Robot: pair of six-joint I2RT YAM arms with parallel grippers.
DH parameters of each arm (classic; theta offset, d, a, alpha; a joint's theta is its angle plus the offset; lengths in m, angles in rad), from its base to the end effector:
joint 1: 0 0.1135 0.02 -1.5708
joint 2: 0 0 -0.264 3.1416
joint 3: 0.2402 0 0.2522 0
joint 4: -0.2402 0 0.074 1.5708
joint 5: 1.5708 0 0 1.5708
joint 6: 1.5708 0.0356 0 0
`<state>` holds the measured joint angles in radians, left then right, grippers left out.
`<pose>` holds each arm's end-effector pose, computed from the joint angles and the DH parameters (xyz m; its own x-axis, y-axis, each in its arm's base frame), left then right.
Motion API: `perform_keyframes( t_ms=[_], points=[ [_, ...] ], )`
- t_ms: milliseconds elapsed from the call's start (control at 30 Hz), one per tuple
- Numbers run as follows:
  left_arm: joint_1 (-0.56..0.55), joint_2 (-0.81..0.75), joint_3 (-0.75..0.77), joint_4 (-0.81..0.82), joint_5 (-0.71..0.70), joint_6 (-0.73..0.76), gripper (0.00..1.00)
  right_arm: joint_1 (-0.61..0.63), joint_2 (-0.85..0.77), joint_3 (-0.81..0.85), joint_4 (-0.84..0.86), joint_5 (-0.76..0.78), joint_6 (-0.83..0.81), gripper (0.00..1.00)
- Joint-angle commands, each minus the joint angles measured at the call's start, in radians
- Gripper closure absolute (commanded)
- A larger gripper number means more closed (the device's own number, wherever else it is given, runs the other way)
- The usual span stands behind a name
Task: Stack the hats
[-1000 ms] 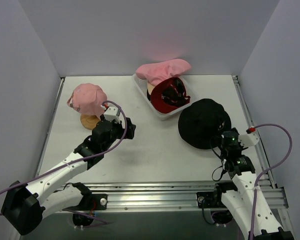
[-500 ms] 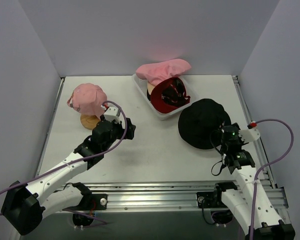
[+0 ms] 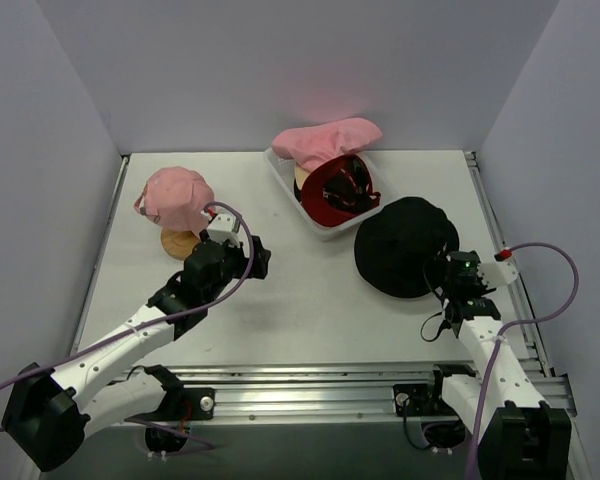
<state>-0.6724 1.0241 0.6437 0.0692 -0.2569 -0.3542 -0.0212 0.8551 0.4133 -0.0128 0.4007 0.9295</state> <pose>0.1900 -0.1397 0.2706 -0.3680 -0.1358 -0.9199 0.3045 0.9171 -0.2572 0.1895 -0.0179 0.2153 0.0338 0.7373 -0.6747 0.5731 0.5388 0.6175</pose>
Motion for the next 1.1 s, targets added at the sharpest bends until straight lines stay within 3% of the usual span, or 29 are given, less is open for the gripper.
perform_keyframes(
  t_ms=[0, 233, 467, 700, 867, 1067],
  points=[
    [-0.003, -0.019, 0.022, 0.011, -0.008, 0.017, 0.06, -0.036, 0.03, -0.019, 0.086, -0.033, -0.027, 0.53],
    [-0.003, -0.007, 0.024, 0.012, -0.012, 0.018, 0.06, -0.089, -0.023, 0.054, -0.038, -0.036, -0.07, 0.53],
    [-0.003, -0.009, 0.024, 0.009, -0.015, 0.02, 0.06, -0.278, -0.085, 0.2, -0.136, -0.149, -0.141, 0.58],
    [-0.003, -0.024, 0.02, 0.009, -0.013, 0.02, 0.06, -0.336, 0.011, 0.289, 0.086, -0.45, -0.178, 0.64],
    [-0.003, -0.021, 0.022, 0.011, -0.013, 0.02, 0.06, -0.329, 0.151, 0.352, 0.115, -0.511, -0.172, 0.65],
    [-0.003, -0.016, 0.025, 0.011, -0.01, 0.02, 0.06, -0.306, 0.168, 0.149, 0.256, -0.546, -0.086, 0.65]
  ],
)
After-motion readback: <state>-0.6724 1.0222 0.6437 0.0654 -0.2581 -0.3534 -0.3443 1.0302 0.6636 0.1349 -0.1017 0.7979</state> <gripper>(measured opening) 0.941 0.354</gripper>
